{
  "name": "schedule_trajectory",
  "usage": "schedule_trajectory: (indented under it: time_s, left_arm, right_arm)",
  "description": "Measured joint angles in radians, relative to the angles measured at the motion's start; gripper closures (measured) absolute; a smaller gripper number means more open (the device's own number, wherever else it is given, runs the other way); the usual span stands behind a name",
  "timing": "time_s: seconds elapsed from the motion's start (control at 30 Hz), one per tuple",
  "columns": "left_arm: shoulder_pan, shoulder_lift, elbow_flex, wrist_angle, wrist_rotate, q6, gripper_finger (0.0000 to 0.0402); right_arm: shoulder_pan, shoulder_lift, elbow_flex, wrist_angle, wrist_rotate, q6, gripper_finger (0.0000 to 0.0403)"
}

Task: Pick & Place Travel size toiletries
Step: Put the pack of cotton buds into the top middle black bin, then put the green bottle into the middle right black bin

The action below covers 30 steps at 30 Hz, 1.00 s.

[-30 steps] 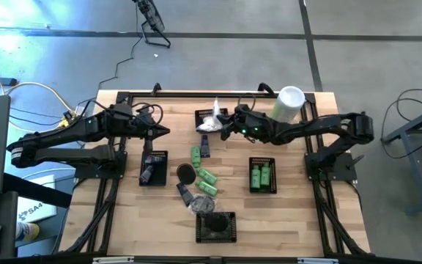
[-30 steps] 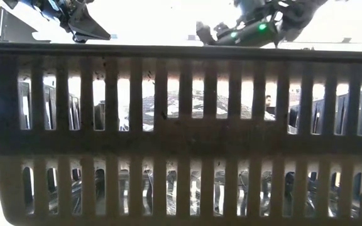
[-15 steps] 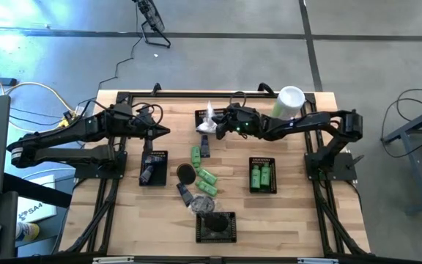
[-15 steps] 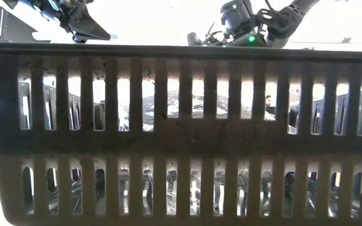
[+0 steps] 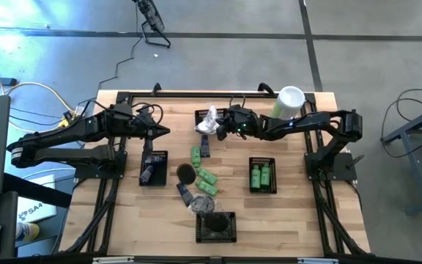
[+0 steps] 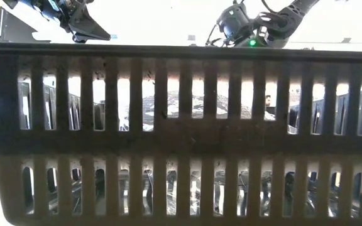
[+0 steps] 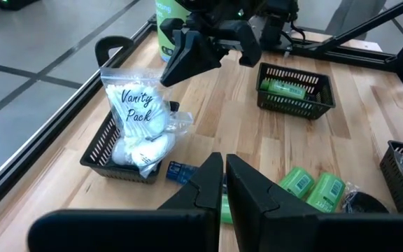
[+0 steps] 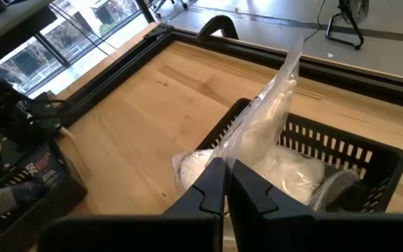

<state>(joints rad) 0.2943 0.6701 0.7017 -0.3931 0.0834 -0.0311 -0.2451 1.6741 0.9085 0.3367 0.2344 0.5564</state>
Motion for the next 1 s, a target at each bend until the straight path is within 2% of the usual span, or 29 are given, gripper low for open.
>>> schedule_trajectory:
  time_s: [0.37,0.77,1.0]
  left_arm:
    - [0.0,0.0,0.0,-0.002,0.0,0.0,0.0385]
    - [0.0,0.0,0.0,-0.003,0.003,0.0,0.0385]
    - [0.0,0.0,0.0,-0.01,0.004,0.0,0.0385]
  right_arm:
    - [0.003,0.0,0.0,-0.012,0.007,-0.012,0.0394]
    - [0.003,-0.01,0.0,-0.033,-0.063,-0.035,0.0271]
    - [0.003,-0.062,0.0,-0.011,-0.166,-0.091,0.025]
